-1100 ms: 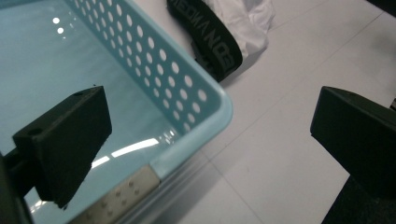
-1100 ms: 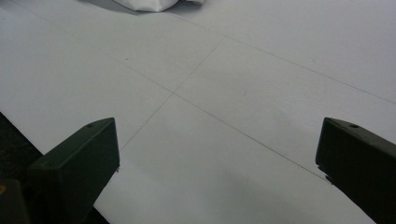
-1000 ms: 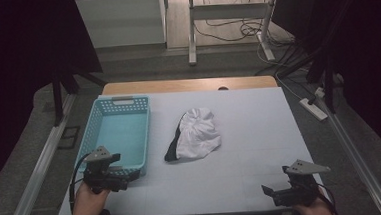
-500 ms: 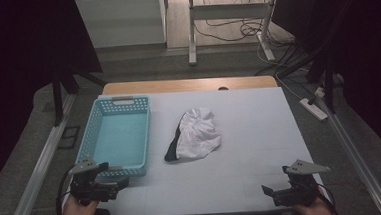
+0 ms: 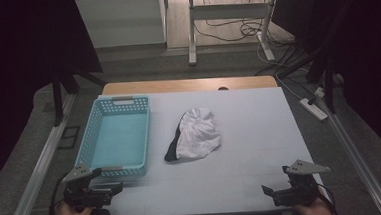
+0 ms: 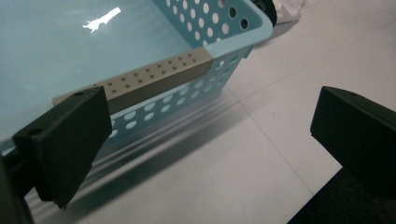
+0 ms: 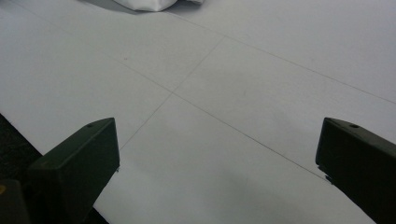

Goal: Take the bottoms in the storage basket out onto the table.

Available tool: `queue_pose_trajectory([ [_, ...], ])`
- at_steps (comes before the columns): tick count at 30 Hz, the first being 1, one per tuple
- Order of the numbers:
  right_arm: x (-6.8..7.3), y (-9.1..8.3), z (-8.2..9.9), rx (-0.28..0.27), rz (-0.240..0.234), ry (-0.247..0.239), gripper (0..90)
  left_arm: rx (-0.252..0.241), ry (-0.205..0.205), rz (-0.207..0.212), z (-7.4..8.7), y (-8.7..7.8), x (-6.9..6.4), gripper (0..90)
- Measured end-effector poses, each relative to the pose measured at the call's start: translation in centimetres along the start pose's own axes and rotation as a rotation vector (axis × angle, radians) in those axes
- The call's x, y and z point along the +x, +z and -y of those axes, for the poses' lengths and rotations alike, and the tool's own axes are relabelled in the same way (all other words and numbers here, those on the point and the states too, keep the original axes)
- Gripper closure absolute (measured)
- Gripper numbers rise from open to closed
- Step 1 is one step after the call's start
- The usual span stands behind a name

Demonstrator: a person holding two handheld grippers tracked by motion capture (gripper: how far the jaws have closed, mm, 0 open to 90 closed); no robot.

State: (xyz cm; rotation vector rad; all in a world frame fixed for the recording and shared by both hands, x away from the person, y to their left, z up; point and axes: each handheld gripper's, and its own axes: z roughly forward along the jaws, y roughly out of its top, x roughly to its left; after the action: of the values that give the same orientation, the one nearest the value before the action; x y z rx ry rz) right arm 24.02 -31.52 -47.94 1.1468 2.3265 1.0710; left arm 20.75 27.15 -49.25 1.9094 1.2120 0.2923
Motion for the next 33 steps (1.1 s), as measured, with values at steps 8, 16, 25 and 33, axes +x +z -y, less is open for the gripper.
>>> queue_pose_trajectory([
  [8, 0.0, 0.0, 0.0, -0.001, -0.001, -0.001, 0.0, 0.013, 0.005, 0.004, 0.7, 0.0, 0.2, 0.0],
  [16, 0.0, 0.0, 0.0, 0.0, 0.0, -0.003, 0.0, 0.028, 0.02, 0.005, 1.2, 0.0, 0.3, 0.0],
  [25, 0.0, 0.0, 0.0, 0.001, 0.001, -0.006, 0.0, 0.037, 0.017, 0.013, 1.6, -0.2, 0.4, 0.0],
  [33, 0.1, 0.0, 0.0, 0.003, 0.004, -0.008, 0.0, 0.052, 0.007, 0.026, 1.8, -0.3, 0.6, 0.0],
])
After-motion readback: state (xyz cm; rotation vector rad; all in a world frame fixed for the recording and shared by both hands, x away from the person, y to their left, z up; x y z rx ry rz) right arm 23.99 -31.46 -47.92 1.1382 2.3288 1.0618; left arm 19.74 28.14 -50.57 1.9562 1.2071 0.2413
